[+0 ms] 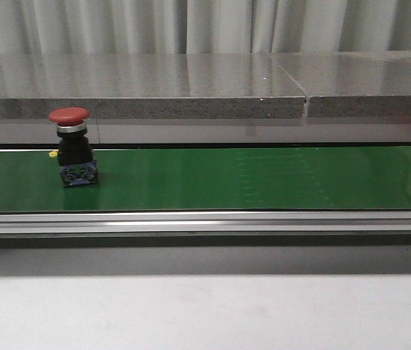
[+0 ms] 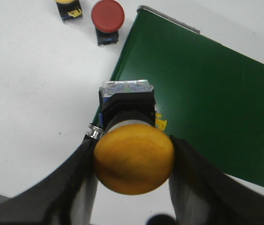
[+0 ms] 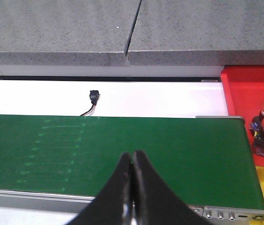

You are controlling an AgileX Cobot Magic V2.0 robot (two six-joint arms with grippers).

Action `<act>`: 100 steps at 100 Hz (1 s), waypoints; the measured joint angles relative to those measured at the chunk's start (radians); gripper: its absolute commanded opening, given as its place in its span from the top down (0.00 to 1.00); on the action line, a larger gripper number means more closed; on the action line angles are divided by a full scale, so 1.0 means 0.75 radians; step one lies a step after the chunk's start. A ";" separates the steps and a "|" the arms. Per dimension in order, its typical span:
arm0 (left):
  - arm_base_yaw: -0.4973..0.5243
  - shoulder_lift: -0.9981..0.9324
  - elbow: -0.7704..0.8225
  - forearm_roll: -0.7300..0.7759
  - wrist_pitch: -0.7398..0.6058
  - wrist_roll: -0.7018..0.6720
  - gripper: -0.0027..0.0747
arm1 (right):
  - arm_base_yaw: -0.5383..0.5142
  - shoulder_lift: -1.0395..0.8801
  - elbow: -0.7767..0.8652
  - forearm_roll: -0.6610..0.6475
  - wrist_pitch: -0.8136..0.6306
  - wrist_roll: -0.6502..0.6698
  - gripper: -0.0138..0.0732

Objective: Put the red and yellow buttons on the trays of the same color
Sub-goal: 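Grasp the yellow button, carry it onto the green belt, open left gripper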

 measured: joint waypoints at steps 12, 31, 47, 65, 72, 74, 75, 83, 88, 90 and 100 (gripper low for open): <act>-0.053 0.069 -0.002 0.002 0.013 0.001 0.75 | 0.000 0.000 0.000 0.000 0.000 0.000 0.92; -0.097 0.189 -0.002 0.005 0.014 0.011 0.75 | 0.000 0.000 0.000 0.000 0.000 0.000 0.92; -0.099 0.250 -0.002 0.005 0.014 0.012 0.63 | 0.000 0.000 0.000 0.000 0.000 0.000 0.92; -0.099 0.278 -0.002 0.003 0.008 0.022 0.29 | 0.000 0.000 0.000 0.000 0.000 0.000 0.92; -0.099 0.278 -0.002 0.003 -0.004 0.022 0.29 | 0.000 0.000 0.000 0.000 0.000 0.000 0.92; -0.099 0.278 -0.002 0.003 -0.009 0.022 0.29 | 0.000 0.000 0.000 0.000 0.000 0.000 0.92; -0.099 0.278 -0.002 0.003 -0.011 0.022 0.29 | 0.000 0.000 0.000 0.000 0.000 0.000 0.92; -0.099 0.278 -0.002 0.001 -0.039 0.022 0.29 | 0.000 0.000 0.000 0.000 0.000 0.000 0.92; -0.099 0.268 -0.002 0.001 -0.064 0.022 0.29 | 0.000 0.000 0.000 0.000 0.000 0.000 0.92; -0.099 0.259 -0.002 0.001 -0.071 0.022 0.29 | 0.000 0.000 0.000 0.000 0.000 0.000 0.92; -0.110 0.204 -0.002 0.001 -0.126 0.041 0.31 | 0.000 0.000 0.000 0.000 0.000 0.000 0.92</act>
